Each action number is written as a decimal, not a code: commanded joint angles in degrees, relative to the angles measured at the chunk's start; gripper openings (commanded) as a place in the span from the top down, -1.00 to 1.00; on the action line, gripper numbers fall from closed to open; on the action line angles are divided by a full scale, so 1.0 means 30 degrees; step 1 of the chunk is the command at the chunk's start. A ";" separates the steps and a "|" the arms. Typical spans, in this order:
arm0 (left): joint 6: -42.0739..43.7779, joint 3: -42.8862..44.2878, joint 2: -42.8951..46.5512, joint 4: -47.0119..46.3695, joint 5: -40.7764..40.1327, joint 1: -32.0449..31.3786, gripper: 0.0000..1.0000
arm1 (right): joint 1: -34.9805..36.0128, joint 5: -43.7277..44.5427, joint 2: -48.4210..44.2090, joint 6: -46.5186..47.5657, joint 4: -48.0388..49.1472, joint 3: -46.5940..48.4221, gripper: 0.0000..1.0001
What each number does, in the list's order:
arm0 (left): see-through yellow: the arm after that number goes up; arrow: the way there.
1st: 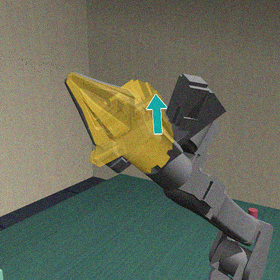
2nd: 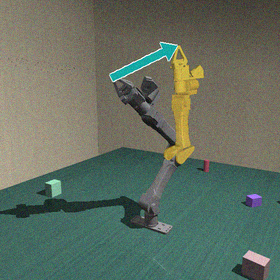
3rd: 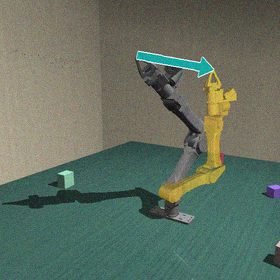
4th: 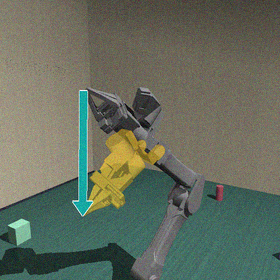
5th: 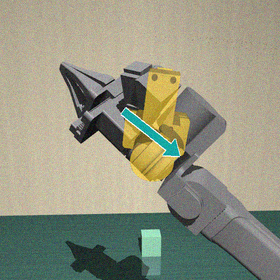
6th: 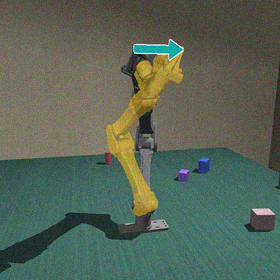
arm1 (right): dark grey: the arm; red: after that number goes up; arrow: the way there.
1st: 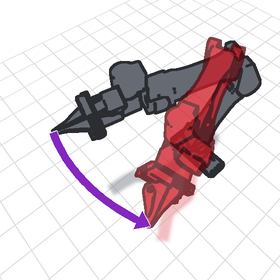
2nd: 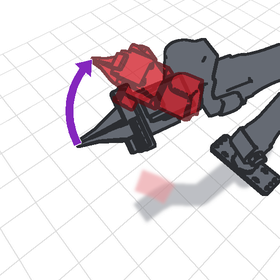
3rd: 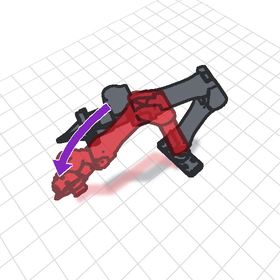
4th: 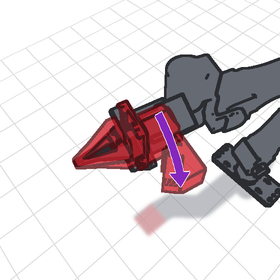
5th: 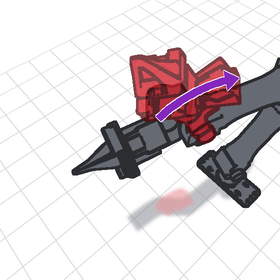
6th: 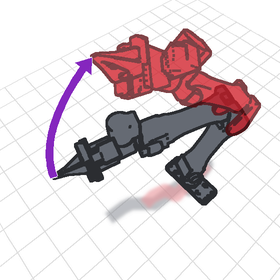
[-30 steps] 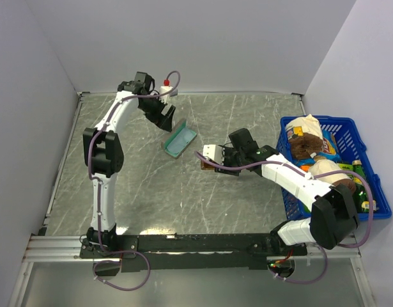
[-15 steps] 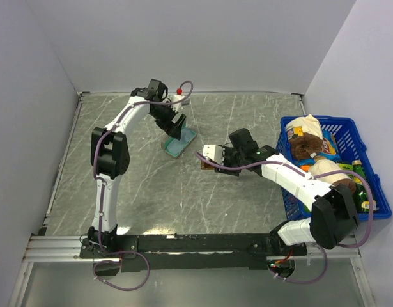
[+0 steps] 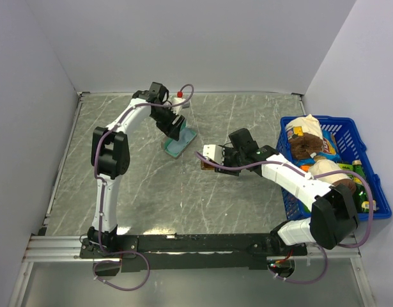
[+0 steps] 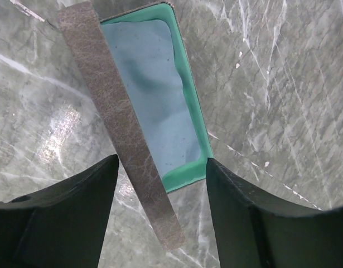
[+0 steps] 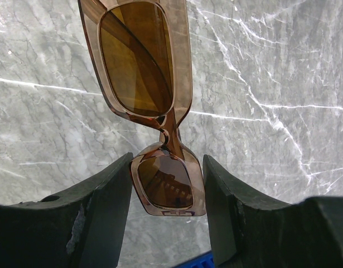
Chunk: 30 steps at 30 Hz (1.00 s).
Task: Organize the sunglasses
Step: Move the opened sunglasses case to the center of the board.
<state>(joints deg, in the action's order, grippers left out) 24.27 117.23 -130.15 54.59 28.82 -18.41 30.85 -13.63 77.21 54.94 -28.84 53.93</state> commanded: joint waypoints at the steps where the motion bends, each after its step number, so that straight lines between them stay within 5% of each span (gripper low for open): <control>1: 0.0024 -0.0111 0.0081 -0.0179 -0.0260 -0.0278 -0.36 | -0.0088 -0.0526 -0.0219 0.0057 -0.0054 0.0128 0.85; 17: 0.0112 -0.0638 0.0373 -0.0090 -0.0524 -0.0863 -0.02 | -0.0176 -0.0614 -0.0249 0.0115 -0.0142 0.0128 0.86; 30: 0.0405 -0.2043 0.1194 -0.0061 -0.0290 -0.1830 0.02 | -0.0147 -0.0790 -0.0102 0.0203 -0.0377 0.0128 0.87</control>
<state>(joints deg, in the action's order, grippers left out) 24.60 112.40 -130.10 53.17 26.85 -22.37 30.81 -14.57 77.21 54.94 -29.65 53.93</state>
